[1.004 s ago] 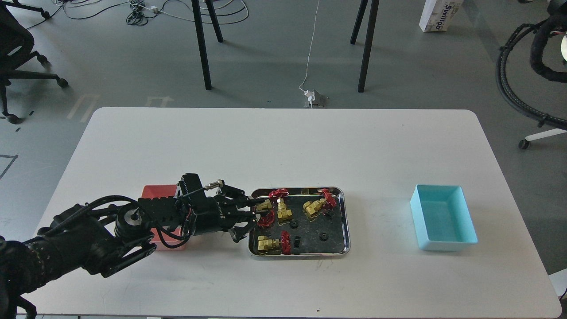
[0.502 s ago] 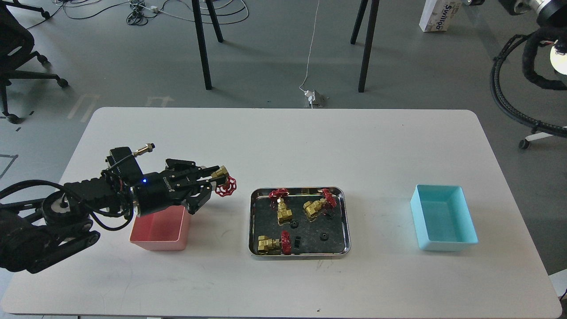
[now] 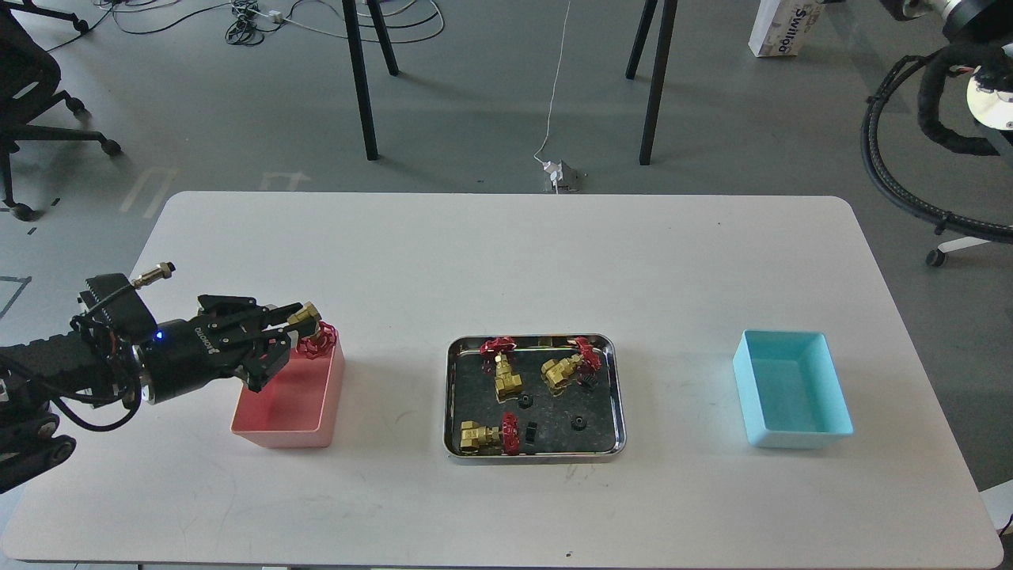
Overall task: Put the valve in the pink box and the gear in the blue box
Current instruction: 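Carry the valve over the pink box and release it inside, then withdraw the left arm and bring the right gripper toward the tray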
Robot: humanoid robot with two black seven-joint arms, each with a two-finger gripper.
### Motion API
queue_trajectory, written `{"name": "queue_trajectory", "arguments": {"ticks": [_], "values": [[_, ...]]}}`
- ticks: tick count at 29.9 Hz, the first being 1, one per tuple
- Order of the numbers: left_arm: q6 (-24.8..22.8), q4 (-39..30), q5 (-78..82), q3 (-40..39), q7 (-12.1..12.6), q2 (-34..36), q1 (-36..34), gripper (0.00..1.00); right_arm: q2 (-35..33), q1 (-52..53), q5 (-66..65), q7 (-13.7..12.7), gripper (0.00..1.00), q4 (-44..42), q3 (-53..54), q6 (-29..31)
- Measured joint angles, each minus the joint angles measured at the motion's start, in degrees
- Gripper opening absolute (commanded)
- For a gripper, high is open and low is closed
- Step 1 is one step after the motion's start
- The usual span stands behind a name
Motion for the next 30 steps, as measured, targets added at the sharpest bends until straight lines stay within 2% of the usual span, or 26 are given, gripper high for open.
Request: {"name": "queue_trajectory", "arguments": {"ticks": [7, 10, 14, 17, 18, 24, 30], "values": [[0.4, 4.1, 0.0, 0.0, 0.0, -0.1, 2.8, 0.23, 0.1, 0.1, -0.1, 0.0, 1.0, 0.0, -0.1, 0.0], [1.2, 4.6, 0.0, 0.1, 0.0, -0.2, 3.5, 0.3, 0.1, 0.2, -0.1, 0.0, 1.0, 0.0, -0.1, 0.0], [1.4, 4.7, 0.0, 0.2, 0.0, -1.4, 3.9, 0.74, 0.1, 0.4, -0.1, -0.1, 1.0, 0.0, -0.2, 0.0], [1.4, 4.7, -0.7, -0.2, 0.0, -2.3, 3.9, 0.93, 0.1, 0.5, -0.4, 0.1, 1.0, 0.1, -0.2, -0.1], [1.3, 4.6, -1.3, -0.2, 0.0, -2.4, 3.9, 0.96, 0.1, 0.5, -0.9, 0.2, 1.0, 0.2, -0.2, -0.4], [1.0, 4.6, -7.1, -0.4, 0.0, -2.5, 2.0, 0.99, -0.4, 0.7, -4.6, 0.1, 1.0, 0.6, 0.3, -1.1], [-2.5, 7.8, -14.7, -3.0, 0.0, -2.5, -5.5, 0.99, -0.4, -0.1, -8.5, -2.9, 1.0, 0.4, -1.1, 1.2]]}}
